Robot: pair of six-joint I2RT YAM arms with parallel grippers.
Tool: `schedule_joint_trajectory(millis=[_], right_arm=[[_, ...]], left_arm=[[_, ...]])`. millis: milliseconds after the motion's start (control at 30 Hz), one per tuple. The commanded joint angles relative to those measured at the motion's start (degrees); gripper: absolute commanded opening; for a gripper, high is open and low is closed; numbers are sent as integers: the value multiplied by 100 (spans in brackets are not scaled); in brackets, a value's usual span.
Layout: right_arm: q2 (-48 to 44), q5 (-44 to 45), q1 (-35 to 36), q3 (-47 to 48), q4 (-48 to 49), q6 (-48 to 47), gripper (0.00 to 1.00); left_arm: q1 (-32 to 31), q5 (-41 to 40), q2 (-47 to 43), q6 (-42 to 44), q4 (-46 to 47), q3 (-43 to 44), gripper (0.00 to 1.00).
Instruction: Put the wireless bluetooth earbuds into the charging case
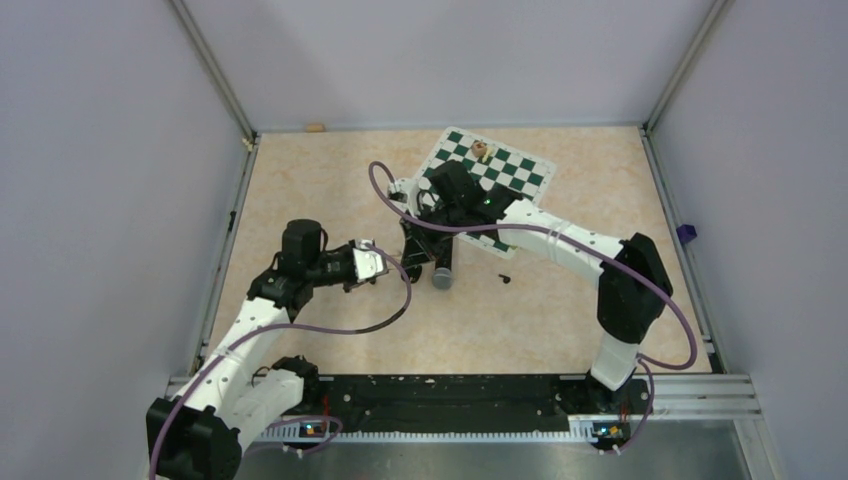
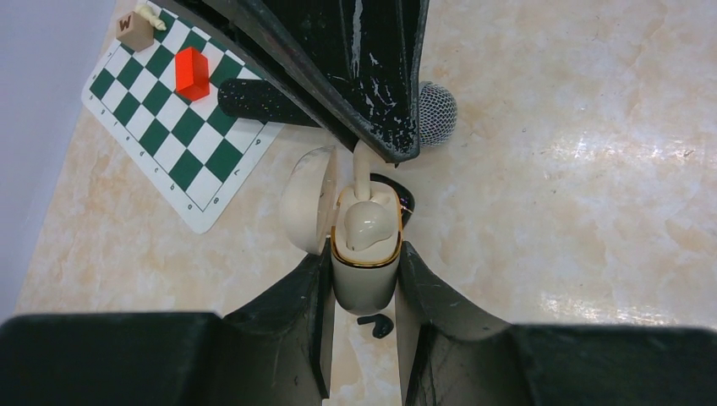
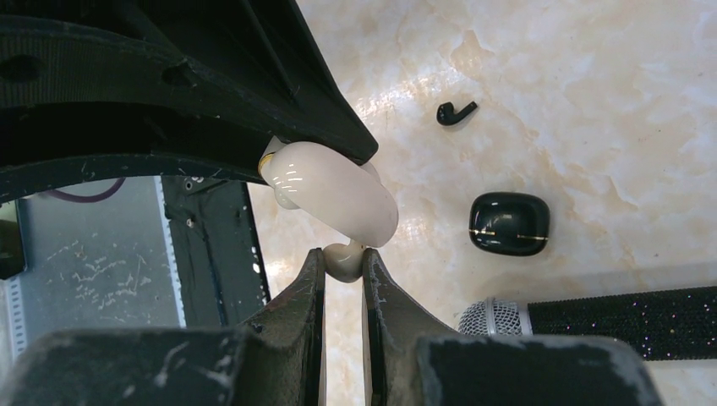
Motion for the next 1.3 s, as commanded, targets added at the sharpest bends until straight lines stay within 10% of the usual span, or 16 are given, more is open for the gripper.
schedule_joint_trajectory(millis=[0, 1267], right_arm=[[160, 324, 56, 530, 475, -11, 9], [-999, -761, -447, 634, -167, -1016, 52]], left_arm=[[-112, 745, -124, -16, 69, 10, 0], [158, 1718, -6, 177, -1012, 920, 0]])
